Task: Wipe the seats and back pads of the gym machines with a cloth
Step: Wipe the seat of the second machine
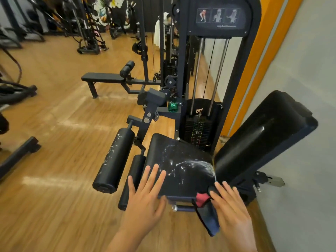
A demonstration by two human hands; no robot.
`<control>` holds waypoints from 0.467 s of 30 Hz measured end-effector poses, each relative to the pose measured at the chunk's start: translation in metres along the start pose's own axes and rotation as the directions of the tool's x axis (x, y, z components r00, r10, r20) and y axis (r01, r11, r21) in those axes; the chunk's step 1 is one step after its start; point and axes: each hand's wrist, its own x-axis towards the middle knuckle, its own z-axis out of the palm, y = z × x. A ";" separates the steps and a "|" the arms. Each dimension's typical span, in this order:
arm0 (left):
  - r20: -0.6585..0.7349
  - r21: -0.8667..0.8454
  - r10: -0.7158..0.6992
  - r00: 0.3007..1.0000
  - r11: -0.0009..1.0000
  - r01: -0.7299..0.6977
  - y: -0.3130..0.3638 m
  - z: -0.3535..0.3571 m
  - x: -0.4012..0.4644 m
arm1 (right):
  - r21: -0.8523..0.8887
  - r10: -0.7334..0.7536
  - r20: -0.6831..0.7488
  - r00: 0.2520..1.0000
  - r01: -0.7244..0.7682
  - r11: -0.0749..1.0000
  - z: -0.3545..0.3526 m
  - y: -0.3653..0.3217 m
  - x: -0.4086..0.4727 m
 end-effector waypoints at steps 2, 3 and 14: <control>0.001 0.022 -0.020 1.000 1.000 0.020 -0.016 0.007 0.029 | 0.039 0.029 0.018 0.999 -0.030 0.999 0.024 0.011 0.031; 0.002 0.022 -0.024 1.000 0.999 0.024 -0.023 0.010 0.042 | 0.059 0.038 0.023 0.999 -0.039 0.997 0.034 0.017 0.045; 0.094 0.134 -0.015 0.995 0.991 0.003 -0.067 0.060 0.169 | 0.312 0.432 0.168 0.886 -0.463 0.830 0.123 0.069 0.163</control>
